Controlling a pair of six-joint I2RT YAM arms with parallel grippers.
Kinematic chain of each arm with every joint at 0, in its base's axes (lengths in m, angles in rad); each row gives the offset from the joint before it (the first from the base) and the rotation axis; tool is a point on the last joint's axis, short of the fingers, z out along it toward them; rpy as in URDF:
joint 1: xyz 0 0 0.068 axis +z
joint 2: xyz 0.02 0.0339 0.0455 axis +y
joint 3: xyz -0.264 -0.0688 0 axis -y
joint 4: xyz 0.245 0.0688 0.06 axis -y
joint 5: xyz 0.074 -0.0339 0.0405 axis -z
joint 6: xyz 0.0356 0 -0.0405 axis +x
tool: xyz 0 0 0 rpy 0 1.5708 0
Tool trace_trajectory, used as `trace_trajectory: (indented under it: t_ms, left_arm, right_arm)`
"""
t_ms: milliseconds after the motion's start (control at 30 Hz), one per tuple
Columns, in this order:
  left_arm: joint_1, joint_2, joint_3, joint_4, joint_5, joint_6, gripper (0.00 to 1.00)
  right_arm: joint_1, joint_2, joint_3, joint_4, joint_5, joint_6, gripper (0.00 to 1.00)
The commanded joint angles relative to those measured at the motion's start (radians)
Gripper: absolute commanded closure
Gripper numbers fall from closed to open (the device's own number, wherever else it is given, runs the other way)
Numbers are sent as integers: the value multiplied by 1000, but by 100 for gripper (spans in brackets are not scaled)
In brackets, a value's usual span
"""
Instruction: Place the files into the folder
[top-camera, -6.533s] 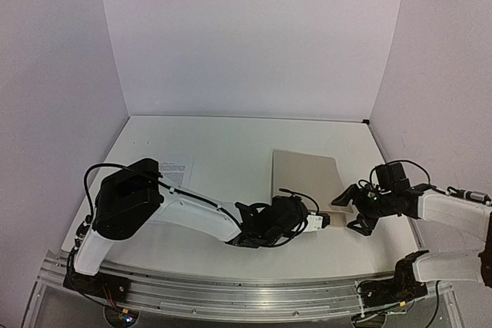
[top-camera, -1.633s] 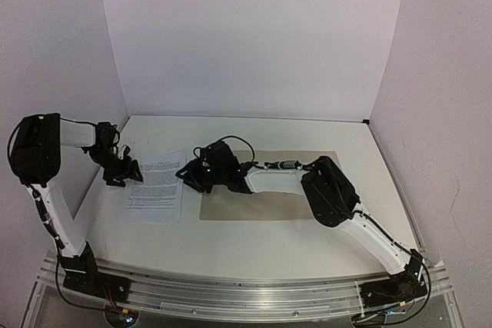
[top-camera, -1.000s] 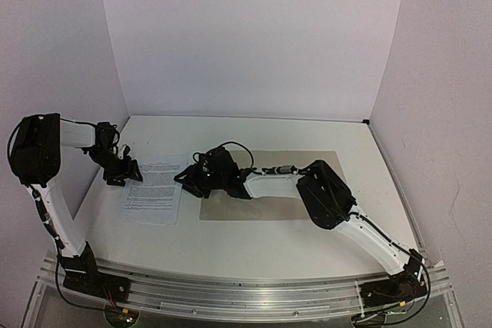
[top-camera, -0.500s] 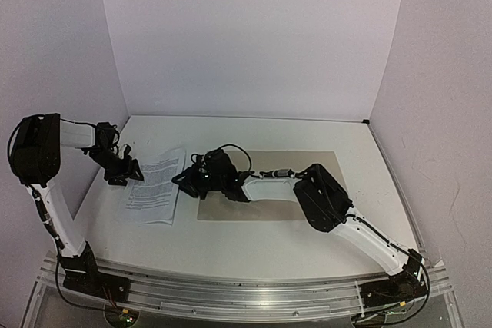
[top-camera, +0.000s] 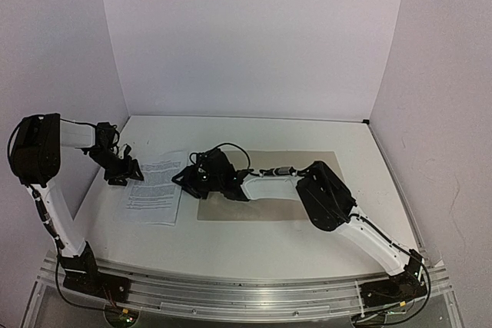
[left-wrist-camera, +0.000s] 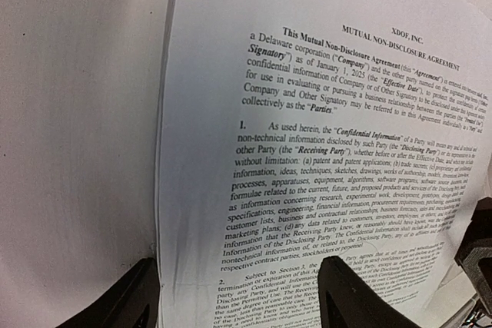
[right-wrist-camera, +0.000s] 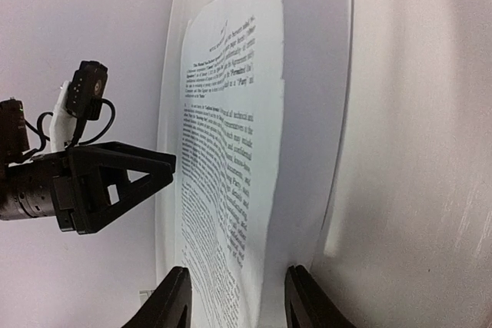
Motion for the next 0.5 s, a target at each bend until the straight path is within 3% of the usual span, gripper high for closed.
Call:
trace_trajectory:
  t_ms: [0,467]
  left_arm:
    - [-1,7,-30,-17,3,-1,29]
    - [-1,4,-36,-15,1,0,28]
  right_arm:
    - [13,-72,32,-62,48,-60,56]
    - [31,-129,59,-104,113,-138,49]
